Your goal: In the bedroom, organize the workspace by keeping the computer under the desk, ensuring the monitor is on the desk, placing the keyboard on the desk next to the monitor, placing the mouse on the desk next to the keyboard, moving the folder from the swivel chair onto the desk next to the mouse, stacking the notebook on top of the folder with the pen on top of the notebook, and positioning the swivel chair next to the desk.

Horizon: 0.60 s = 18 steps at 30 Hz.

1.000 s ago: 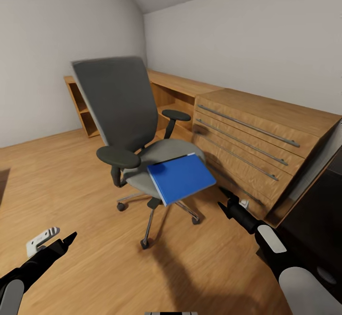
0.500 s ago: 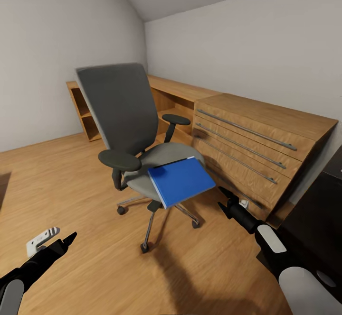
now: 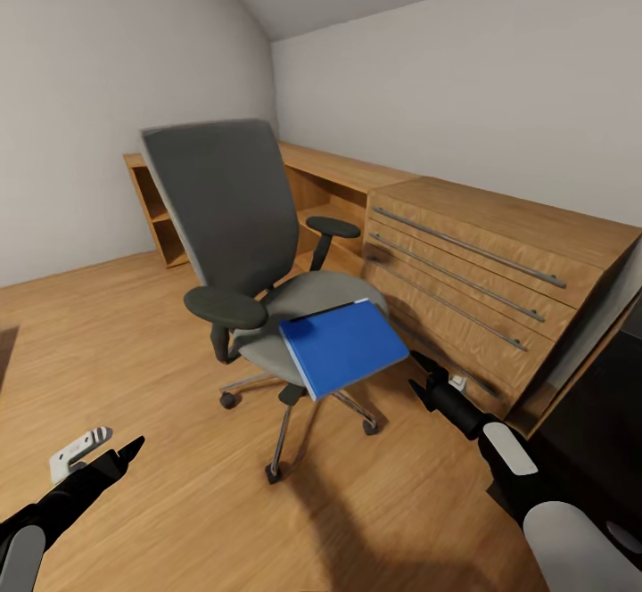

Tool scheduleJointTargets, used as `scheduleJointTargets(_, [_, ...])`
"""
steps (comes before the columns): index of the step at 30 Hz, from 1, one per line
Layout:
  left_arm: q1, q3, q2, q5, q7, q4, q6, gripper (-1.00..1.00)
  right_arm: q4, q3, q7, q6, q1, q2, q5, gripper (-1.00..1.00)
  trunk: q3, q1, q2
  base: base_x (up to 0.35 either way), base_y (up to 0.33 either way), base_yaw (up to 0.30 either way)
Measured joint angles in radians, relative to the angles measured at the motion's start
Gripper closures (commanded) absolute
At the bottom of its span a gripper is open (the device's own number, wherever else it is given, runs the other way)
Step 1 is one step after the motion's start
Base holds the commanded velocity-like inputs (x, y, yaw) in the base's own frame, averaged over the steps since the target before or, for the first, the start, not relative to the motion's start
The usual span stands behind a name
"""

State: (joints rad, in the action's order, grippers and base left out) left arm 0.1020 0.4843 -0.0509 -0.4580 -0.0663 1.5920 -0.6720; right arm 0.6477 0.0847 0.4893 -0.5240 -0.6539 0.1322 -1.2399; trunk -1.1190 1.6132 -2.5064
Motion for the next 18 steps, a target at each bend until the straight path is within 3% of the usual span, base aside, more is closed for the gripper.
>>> scheduleJointTargets(8, [0.0,0.001,0.0,0.002,-0.001,0.0,0.0,-1.0,0.0,0.0,0.0,0.0,0.0,0.0,0.0,-1.0,0.0,0.0,0.0,0.173,0.057,0.0])
scheduleJointTargets(18, [0.0,0.002,0.0,0.002,0.001,0.0,0.0,-1.0,-0.001,0.0,-0.001,0.0,0.001,0.0,0.002,-1.0,0.0,0.0,0.0,0.065,0.008,0.0])
